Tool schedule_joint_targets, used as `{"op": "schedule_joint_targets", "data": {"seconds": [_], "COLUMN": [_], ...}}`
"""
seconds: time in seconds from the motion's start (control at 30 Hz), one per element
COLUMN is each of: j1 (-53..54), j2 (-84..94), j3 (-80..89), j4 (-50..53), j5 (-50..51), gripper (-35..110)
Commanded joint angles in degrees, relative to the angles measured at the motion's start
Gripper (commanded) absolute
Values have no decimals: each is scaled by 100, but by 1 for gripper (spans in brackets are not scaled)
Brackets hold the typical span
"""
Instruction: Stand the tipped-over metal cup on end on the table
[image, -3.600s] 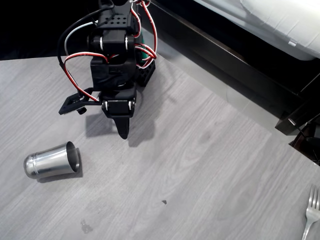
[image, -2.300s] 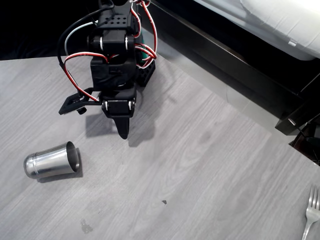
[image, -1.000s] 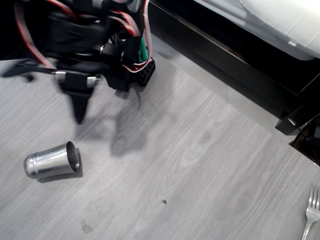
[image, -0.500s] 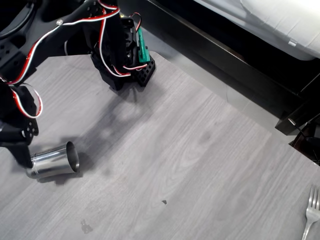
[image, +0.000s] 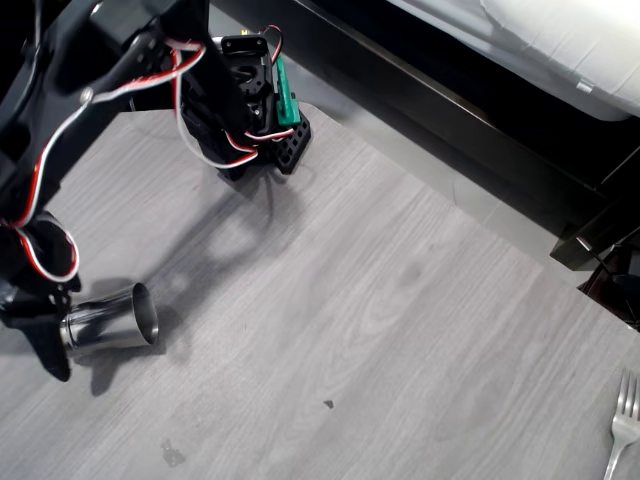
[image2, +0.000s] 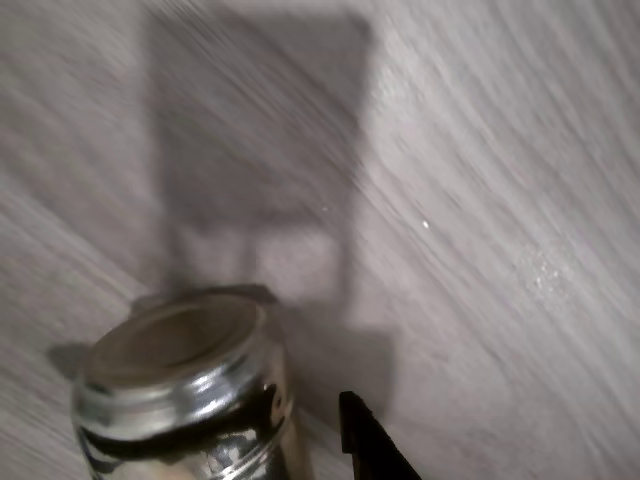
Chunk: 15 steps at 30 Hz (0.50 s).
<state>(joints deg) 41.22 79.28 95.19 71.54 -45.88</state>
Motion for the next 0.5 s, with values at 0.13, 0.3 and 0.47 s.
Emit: {"op": "schedule_joint_targets", "data": {"seconds": [0.13, 0.3, 0.47], "j1": [-229, -290, -299], "j2": [-272, -475, -668], "j3": [-220, -220, -220], "j4": [-255, -431, -721], "j5": [-35, -26, -9], "gripper": [42, 31, 0]}}
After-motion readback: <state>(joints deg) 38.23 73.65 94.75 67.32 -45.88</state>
